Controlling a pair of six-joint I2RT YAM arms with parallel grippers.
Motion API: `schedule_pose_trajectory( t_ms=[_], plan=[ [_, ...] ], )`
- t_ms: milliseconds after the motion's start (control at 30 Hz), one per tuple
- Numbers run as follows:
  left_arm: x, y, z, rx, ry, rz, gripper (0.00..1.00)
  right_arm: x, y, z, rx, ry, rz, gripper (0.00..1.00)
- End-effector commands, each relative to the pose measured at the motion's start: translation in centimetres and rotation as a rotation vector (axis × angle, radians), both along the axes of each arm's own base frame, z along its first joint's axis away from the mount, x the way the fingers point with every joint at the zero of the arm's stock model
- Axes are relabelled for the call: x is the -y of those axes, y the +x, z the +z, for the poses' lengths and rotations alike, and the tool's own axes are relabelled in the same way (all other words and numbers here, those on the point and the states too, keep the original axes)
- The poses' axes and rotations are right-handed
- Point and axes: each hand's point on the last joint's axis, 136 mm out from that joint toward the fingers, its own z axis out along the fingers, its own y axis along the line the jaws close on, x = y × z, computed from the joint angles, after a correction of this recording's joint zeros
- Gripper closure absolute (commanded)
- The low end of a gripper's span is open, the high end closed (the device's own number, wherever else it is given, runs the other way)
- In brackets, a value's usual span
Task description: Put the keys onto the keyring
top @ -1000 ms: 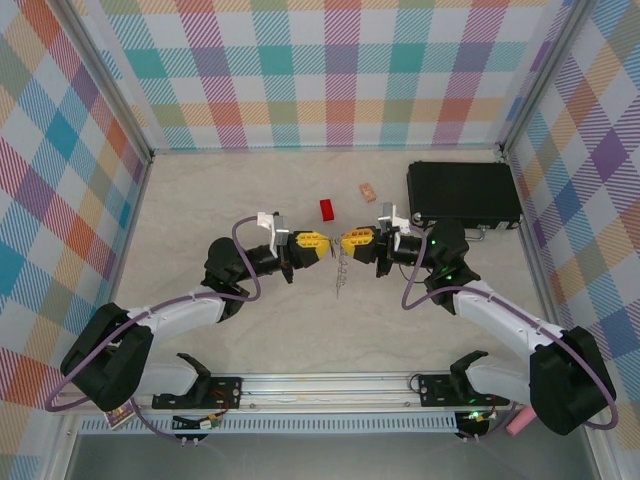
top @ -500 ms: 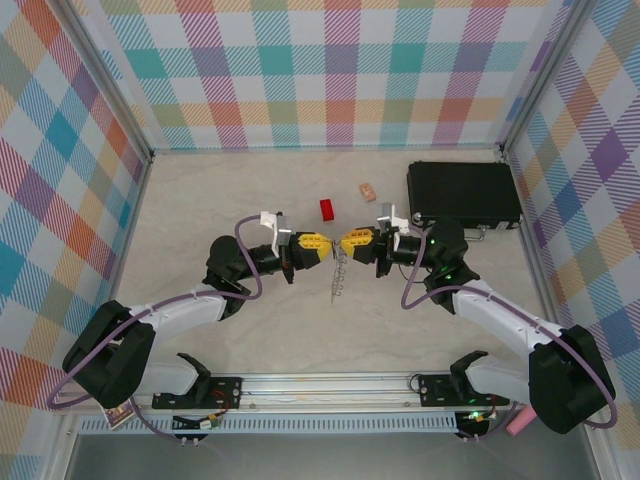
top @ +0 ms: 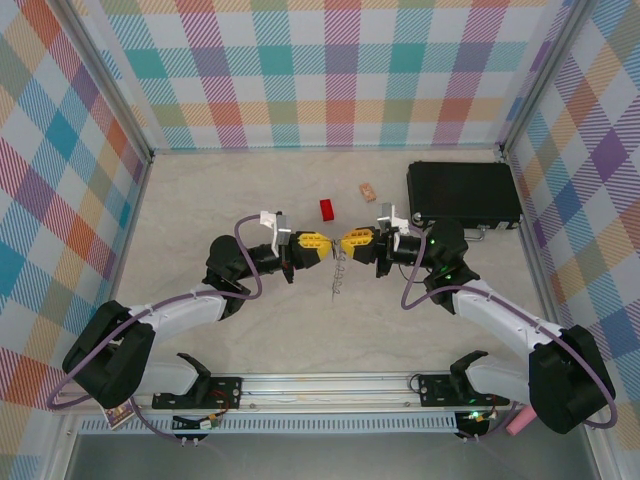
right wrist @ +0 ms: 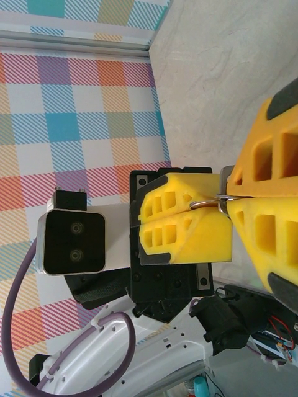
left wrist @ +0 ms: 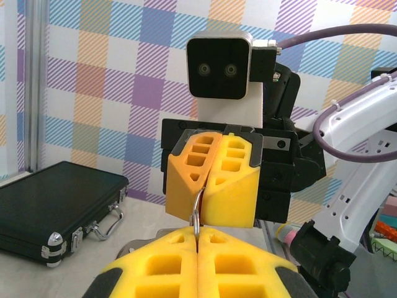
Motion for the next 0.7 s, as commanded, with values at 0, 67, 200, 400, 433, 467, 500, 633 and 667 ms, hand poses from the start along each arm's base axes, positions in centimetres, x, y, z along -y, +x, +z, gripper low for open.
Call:
schedule_pose_trajectory(
  t_ms=[0, 67, 200, 400, 433, 467, 500, 633, 667],
  plan=[
    [-0.6, 0.2, 1.4, 0.052, -0.019, 0.026, 1.00, 0.1, -0.4, 1.9, 0.071, 0.024, 0.010, 1.00],
    [-0.6, 0.1, 1.3, 0.051, -0.014, 0.019, 1.00, 0.0, -0.4, 1.9, 0.070, 0.023, 0.011, 1.00],
    [-0.5, 0.0, 1.1, 0.044, 0.006, 0.009, 1.00, 0.0, -0.5, 1.9, 0.074, 0.018, 0.011, 1.00],
    [-0.4, -0.5, 0.4, 0.023, 0.112, 0.000, 1.00, -0.1, -0.8, 1.1, 0.082, -0.025, 0.007, 1.00],
    [-0.5, -0.5, 0.1, 0.018, 0.137, 0.006, 1.00, -0.2, -0.9, 0.9, 0.086, -0.034, 0.007, 1.00],
    [-0.6, -0.5, -0.1, 0.014, 0.161, 0.018, 1.00, -0.2, -1.0, 0.9, 0.095, -0.040, 0.003, 1.00],
    [-0.8, -0.5, -0.2, 0.014, 0.182, 0.028, 1.00, -0.2, -1.1, 0.4, 0.083, -0.054, 0.003, 1.00],
    [-1.3, -0.9, -0.7, -0.007, 0.270, 0.047, 1.00, -0.3, -1.4, 0.2, 0.090, -0.062, 0.005, 1.00],
    [-1.3, -1.0, -0.4, -0.008, 0.277, 0.043, 1.00, -0.3, -1.6, 0.3, 0.095, -0.063, 0.009, 1.00]
  ],
)
